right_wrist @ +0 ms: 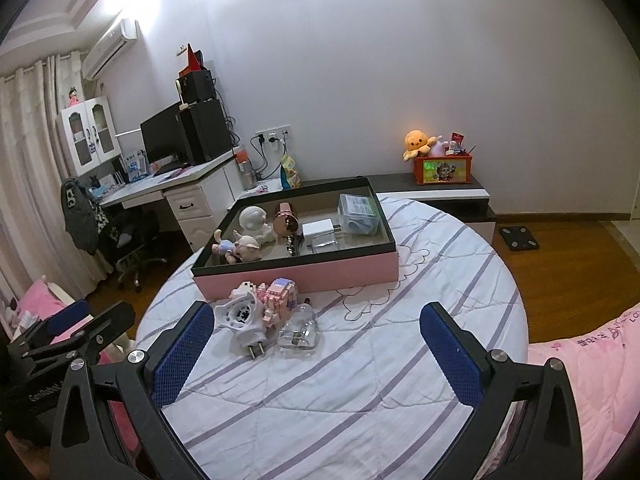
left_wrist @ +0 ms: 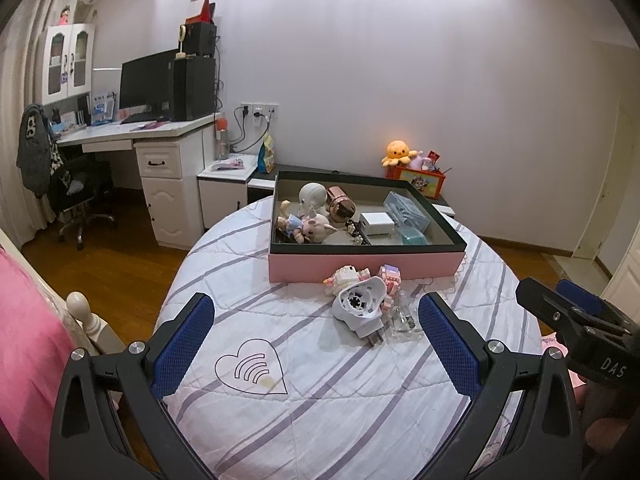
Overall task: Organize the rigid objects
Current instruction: 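Withdraw both tools and reach toward the white dryer and glass bottle, then grasp the clear glass bottle with the right tool while the left tool grasps the white dryer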
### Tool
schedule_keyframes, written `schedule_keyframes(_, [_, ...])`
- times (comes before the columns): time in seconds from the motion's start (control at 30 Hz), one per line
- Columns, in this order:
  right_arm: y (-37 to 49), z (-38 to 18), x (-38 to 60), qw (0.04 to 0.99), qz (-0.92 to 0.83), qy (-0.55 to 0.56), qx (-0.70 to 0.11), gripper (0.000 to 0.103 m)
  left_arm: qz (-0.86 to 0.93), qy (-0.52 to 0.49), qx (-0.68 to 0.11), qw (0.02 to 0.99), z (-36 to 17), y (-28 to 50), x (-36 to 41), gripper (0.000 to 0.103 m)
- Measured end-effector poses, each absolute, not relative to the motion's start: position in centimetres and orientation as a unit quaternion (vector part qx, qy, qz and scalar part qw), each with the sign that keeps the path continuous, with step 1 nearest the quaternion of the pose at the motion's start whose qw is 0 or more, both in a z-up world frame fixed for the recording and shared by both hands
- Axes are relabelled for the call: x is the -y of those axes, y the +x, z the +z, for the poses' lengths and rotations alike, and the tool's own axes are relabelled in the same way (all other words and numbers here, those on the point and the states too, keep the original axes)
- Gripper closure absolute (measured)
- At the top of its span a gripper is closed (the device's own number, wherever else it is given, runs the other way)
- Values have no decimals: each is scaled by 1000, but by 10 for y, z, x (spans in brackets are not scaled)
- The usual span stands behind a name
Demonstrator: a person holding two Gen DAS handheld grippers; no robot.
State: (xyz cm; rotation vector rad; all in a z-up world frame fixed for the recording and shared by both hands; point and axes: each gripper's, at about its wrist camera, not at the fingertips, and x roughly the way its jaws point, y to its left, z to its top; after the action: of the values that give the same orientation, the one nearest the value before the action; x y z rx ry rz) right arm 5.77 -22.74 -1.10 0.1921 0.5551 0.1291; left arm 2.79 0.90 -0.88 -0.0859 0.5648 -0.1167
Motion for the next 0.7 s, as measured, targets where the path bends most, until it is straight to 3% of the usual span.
schedule_keyframes(0.7, [130,-86,211,919,77,44,-384,0,-64,-51,-370,925,-84,84,4,0])
